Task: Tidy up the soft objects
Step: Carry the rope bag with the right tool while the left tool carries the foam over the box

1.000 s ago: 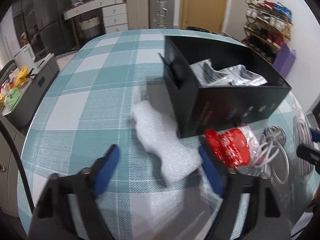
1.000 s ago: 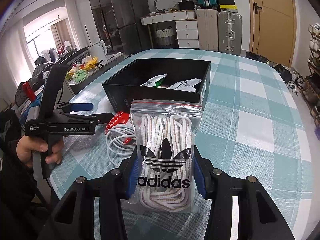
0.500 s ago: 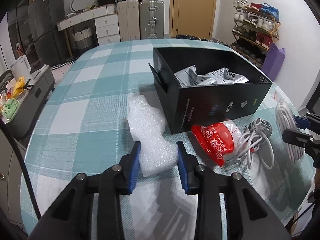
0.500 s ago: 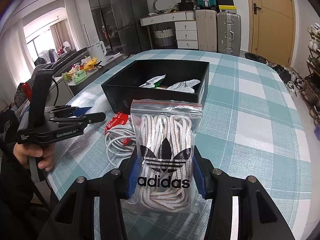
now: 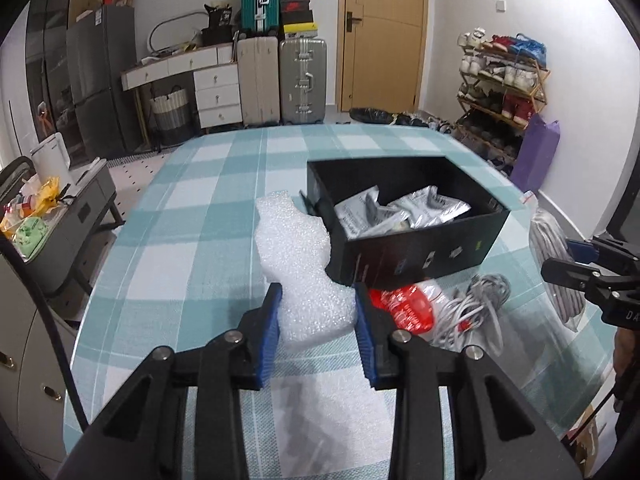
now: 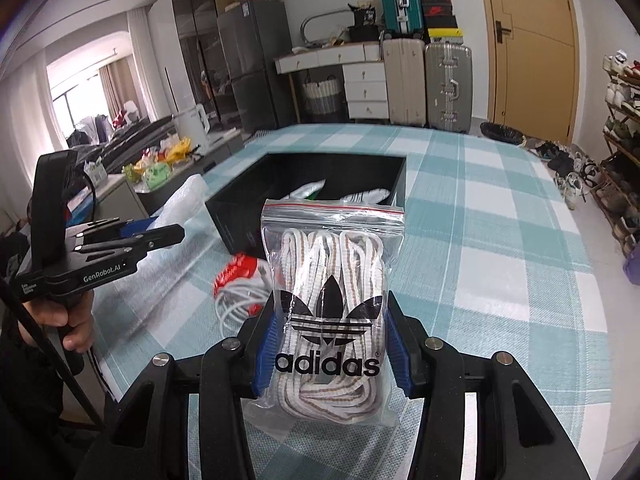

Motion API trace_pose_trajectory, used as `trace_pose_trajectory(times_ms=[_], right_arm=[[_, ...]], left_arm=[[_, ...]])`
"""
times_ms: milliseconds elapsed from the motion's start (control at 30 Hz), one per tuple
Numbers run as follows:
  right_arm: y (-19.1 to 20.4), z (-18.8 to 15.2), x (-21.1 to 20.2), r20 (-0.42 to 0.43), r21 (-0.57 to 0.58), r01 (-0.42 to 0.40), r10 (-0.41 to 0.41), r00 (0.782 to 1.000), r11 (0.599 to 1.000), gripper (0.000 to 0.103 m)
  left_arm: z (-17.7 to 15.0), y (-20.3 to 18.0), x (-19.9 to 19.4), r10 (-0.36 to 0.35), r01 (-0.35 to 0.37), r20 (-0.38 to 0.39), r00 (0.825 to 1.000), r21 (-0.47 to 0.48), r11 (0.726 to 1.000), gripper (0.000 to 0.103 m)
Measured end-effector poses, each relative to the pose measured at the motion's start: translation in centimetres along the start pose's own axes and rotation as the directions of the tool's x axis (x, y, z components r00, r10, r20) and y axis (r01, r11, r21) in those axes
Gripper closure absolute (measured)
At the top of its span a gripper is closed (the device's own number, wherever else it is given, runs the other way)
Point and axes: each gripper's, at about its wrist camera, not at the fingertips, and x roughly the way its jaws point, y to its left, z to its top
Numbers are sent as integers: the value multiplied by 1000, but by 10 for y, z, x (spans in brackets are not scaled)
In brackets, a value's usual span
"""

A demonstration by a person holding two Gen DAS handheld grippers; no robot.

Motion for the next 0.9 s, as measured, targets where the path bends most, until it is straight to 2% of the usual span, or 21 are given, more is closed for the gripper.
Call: trace_pose_trajectory(times_ms=[300, 900], right_arm=[[-2, 13, -16, 78, 30, 11, -14, 997, 999, 56], [6, 54, -17, 126, 37, 16, -21, 992, 999, 56]], left_arm=[[21, -10, -15, -50, 48, 56, 997, 32, 998, 70], [54, -29, -13, -113, 105, 92, 989, 85, 991, 70]])
